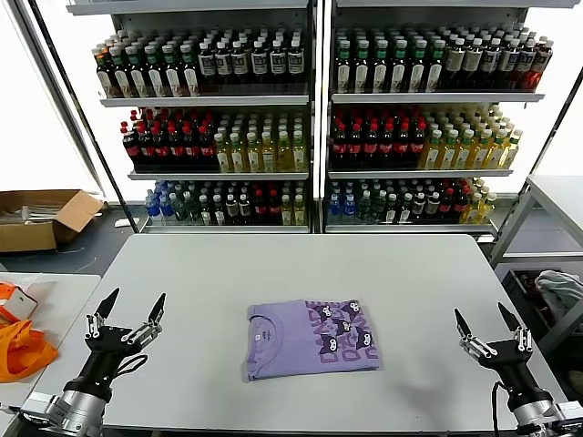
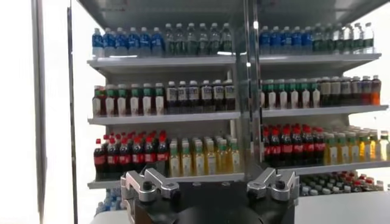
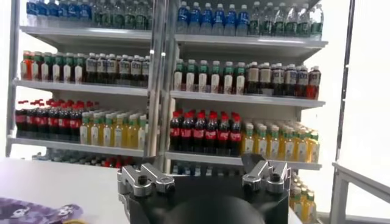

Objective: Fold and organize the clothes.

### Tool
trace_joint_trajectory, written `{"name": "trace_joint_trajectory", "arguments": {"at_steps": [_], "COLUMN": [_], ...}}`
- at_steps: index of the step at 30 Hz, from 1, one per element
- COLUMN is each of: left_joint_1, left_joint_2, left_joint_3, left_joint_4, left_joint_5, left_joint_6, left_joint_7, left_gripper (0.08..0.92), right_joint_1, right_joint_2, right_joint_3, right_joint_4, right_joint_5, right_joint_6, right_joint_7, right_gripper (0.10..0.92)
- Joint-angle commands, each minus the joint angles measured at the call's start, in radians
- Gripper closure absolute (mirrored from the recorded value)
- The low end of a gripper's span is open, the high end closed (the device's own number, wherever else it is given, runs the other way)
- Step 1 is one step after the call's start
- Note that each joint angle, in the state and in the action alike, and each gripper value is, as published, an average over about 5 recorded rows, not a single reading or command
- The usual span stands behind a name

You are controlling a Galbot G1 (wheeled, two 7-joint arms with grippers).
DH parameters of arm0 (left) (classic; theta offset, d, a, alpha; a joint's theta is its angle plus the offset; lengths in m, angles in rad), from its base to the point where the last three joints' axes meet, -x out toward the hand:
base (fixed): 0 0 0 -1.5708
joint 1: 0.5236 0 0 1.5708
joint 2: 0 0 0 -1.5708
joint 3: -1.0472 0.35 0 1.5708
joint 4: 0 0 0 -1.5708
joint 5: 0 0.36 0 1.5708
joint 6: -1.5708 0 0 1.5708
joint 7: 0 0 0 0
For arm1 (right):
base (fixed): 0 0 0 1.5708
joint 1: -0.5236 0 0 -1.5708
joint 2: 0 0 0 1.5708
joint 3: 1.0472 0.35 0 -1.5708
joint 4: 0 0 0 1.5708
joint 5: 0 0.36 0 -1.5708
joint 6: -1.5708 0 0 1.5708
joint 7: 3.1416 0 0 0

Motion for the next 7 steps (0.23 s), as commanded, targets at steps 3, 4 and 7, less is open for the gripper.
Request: {"name": "trace_joint_trajectory", "arguments": {"at_steps": [3,4,7], "left_joint_1": [0.038,0.04,0.043], "left_joint_2": [-0.02,-0.023,-0.029], "left_joint_3": [0.072,0.081,0.095], "left_joint_4": [-0.025,-0.024,-0.023], "left_joint_5": [0.063,0.072,0.082], "left_joint_6": [-0.03,-0.033,-0.036], "left_joint_7": [0.057,0.057,0.056], "left_gripper": [0.177,0.177,0.177], "right_joint_1": [-0.019,-0.019,-0.02], "right_joint_2": [0.021,0.022,0.023], "right_joint_3": [-0.008,-0.008,-0.009], "right_joint_4": [0.034,0.034,0.035], "right_joint_5": [0.064,0.069,0.077], "right_joint_6": [-0.009,-0.01,-0.014], "right_joint_7": [-0.027,-0.029,-0.031], "right_gripper": [0.203,0.203,0.203]}}
